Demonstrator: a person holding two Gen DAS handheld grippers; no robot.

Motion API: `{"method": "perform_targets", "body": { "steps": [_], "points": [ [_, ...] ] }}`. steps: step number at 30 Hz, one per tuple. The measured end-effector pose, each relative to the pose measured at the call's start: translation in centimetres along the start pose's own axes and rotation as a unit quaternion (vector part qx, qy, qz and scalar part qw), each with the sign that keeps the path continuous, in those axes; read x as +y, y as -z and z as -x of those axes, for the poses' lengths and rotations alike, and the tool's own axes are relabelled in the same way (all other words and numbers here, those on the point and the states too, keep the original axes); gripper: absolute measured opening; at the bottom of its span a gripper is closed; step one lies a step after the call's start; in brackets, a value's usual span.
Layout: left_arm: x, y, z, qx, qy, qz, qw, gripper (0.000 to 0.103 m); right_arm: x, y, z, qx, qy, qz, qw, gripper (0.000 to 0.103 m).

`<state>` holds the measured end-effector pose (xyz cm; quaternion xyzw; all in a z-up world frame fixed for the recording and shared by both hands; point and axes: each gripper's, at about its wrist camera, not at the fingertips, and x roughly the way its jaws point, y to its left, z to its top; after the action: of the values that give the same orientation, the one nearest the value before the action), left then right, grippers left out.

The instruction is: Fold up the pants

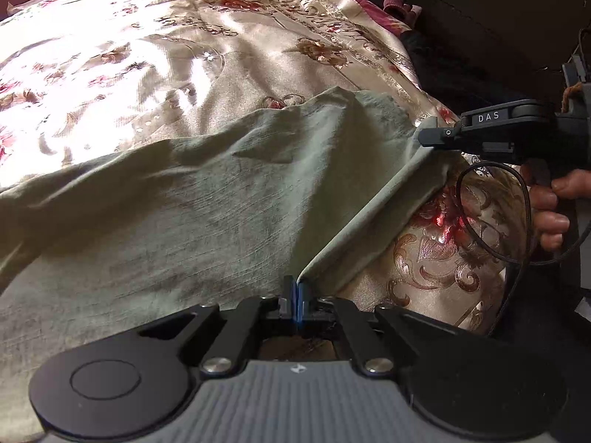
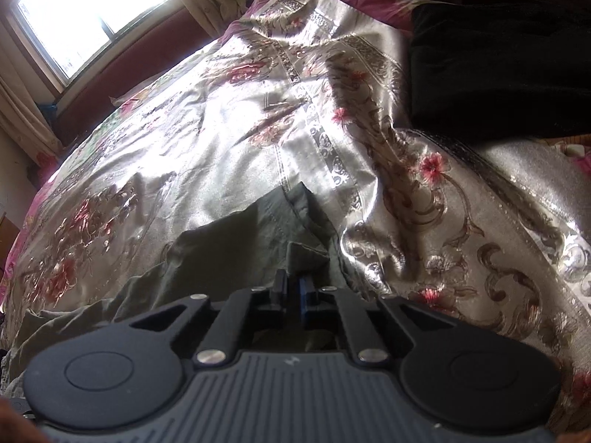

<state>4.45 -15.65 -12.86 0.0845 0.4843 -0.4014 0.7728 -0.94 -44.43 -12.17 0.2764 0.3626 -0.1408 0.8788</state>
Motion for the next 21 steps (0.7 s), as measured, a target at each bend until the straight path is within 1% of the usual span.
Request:
{"method": "perform_targets", "body": {
  "steps": [2, 5, 9, 12, 15, 18, 19, 21],
  "points": [
    [-0.1, 0.0, 0.1, -0.001, 0.000, -0.003, 1.0000, 0.016, 0.5, 0.3, 0.9, -0.017, 0.005, 0.017, 1.000, 0.002],
    [-0.3, 0.1, 0.2, 0.000, 0.005, -0.007, 1.0000, 0.016, 1.2, 0.9, 2.1, -0.029, 0.030, 0.047, 0.998, 0.002],
    [-0.4, 0.2, 0.2, 0.004, 0.010, -0.013, 0.9999, 0.016, 1.0, 1.7, 2.2, -0.015, 0.055, 0.062, 0.996, 0.002],
    [-0.3, 0.3, 0.1, 0.007, 0.013, -0.012, 0.9998, 0.016, 0.6, 2.3, 2.1, -0.006, 0.064, 0.062, 0.996, 0.003],
    [-0.2, 0.4, 0.2, 0.007, 0.019, -0.015, 0.9997, 0.016, 0.5, 2.7, 2.6, -0.008, 0.065, 0.067, 0.996, 0.003],
    [-0.1, 0.5, 0.3, 0.003, 0.024, -0.013, 0.9996, 0.016, 1.2, 2.9, 3.5, -0.025, 0.070, 0.086, 0.994, 0.003],
    [-0.1, 0.5, 0.4, 0.002, 0.026, -0.014, 0.9996, 0.016, 1.4, 2.9, 3.4, -0.020, 0.077, 0.093, 0.992, 0.003],
    [-0.1, 0.5, 0.5, 0.003, 0.029, -0.016, 0.9994, 0.016, 1.5, 3.0, 2.8, 0.005, 0.091, 0.103, 0.991, 0.003]
  ]
}}
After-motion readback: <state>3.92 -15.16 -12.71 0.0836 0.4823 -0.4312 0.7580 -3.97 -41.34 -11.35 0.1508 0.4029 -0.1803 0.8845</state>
